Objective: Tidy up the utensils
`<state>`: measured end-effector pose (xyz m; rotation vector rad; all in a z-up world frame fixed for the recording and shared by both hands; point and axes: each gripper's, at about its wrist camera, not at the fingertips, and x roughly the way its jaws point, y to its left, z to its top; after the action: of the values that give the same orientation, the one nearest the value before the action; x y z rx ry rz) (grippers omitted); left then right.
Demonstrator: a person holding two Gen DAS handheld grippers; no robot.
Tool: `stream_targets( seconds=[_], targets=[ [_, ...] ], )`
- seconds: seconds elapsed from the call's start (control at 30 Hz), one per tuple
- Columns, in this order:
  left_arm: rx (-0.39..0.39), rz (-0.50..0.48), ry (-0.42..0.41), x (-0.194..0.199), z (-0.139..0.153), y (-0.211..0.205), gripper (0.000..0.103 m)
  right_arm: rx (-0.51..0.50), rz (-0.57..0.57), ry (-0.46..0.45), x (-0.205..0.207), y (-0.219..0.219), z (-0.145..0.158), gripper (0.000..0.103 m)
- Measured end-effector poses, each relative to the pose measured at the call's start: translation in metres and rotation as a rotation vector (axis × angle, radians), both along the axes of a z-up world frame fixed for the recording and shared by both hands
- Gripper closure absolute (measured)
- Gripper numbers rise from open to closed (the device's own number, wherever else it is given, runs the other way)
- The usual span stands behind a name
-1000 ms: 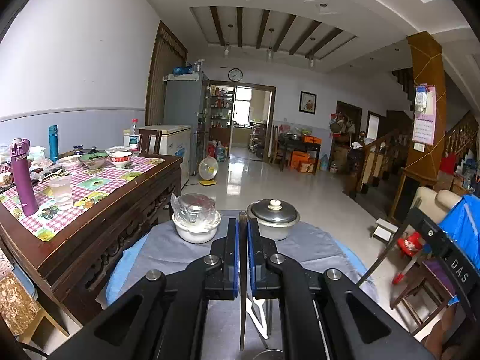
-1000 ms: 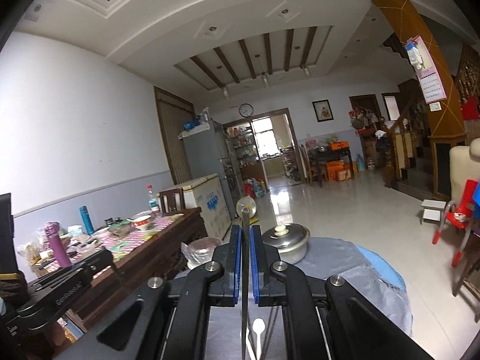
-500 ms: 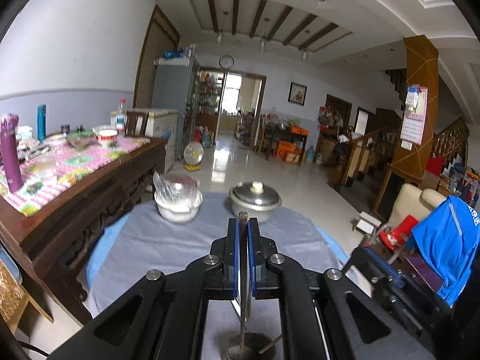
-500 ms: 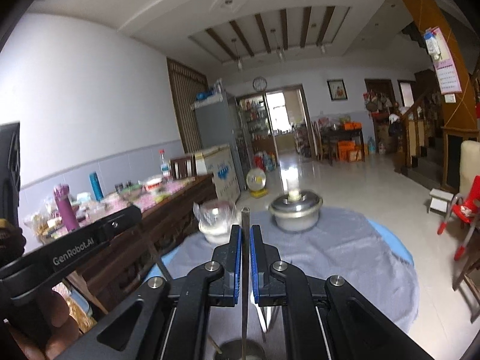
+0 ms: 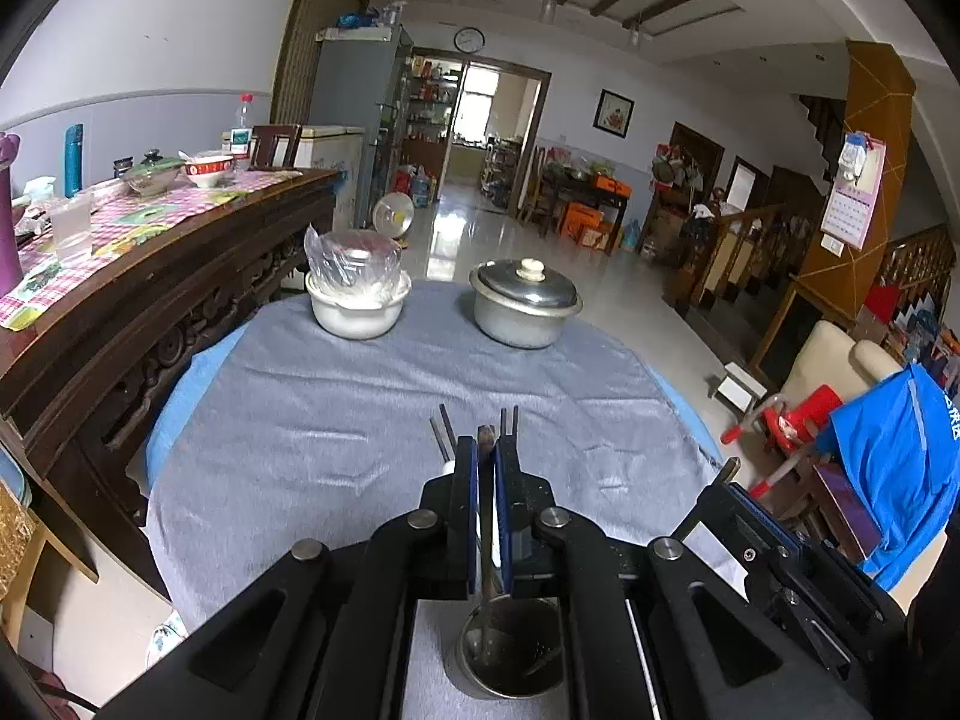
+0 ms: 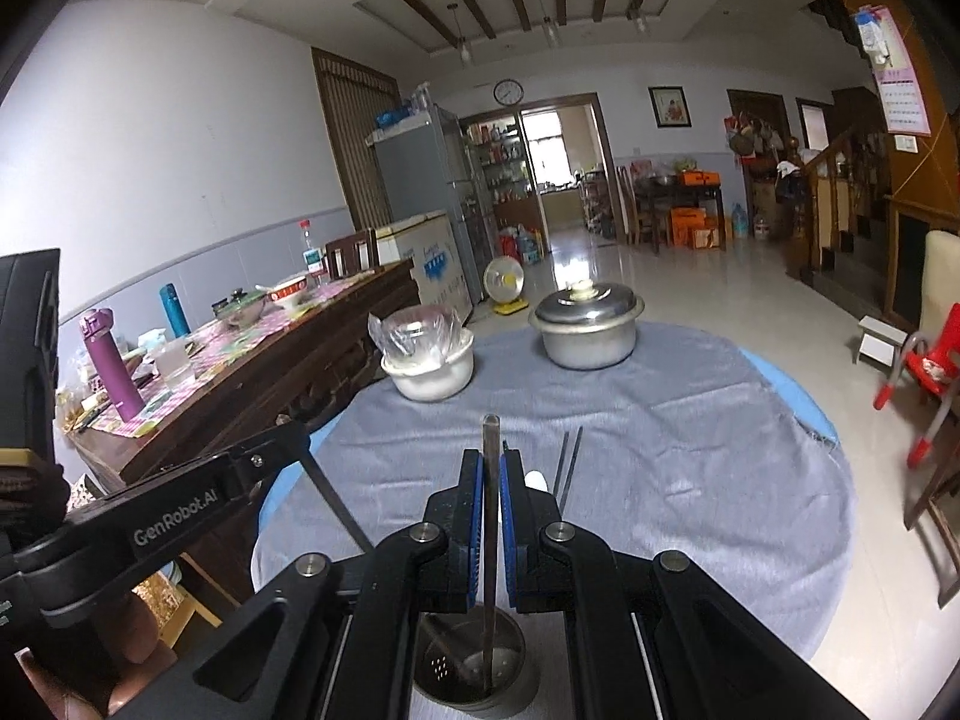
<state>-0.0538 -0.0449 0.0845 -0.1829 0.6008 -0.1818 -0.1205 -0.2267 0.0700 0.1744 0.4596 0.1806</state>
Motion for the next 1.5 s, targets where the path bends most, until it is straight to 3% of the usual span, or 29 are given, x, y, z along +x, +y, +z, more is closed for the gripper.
stream_targets(
  seconds=[0.07,0.2,0.27,0.37,0.47,0.6,0.9,1.1,1.5],
  targets=[
    [-0.002,-0.015,0.003,-0.003,0.001,0.0,0.095,0.019,0.014,0.026,0.001,-0.001,-0.001,0.095],
    [-0.012,-0.03,-0.031,-0.015,0.015,0.008,0.059,0.13,0.064,0.038,-0.001,-0.015,0.008,0.087],
    [0.003,-0.017,-0.082,-0.025,0.028,0.013,0.057,0.171,0.059,-0.015,-0.01,-0.024,0.021,0.08],
    [0.03,0.018,-0.168,-0.045,0.048,0.023,0.045,0.183,0.039,-0.09,-0.024,-0.034,0.039,0.074],
    [0.033,0.047,-0.2,-0.057,0.055,0.033,0.043,0.215,-0.001,-0.126,-0.034,-0.046,0.046,0.073],
    [0.061,0.093,-0.183,-0.066,0.047,0.044,0.038,0.263,-0.063,-0.112,-0.039,-0.064,0.039,0.073],
    [0.091,0.187,-0.022,-0.073,-0.008,0.068,0.036,0.327,-0.183,0.044,-0.032,-0.107,-0.017,0.073],
    [0.111,0.195,0.064,-0.073,-0.036,0.074,0.034,0.311,-0.205,0.083,-0.031,-0.114,-0.032,0.073],
    [0.114,0.251,0.154,-0.061,-0.068,0.101,0.034,0.315,-0.192,0.16,-0.007,-0.11,-0.05,0.073]
  ],
)
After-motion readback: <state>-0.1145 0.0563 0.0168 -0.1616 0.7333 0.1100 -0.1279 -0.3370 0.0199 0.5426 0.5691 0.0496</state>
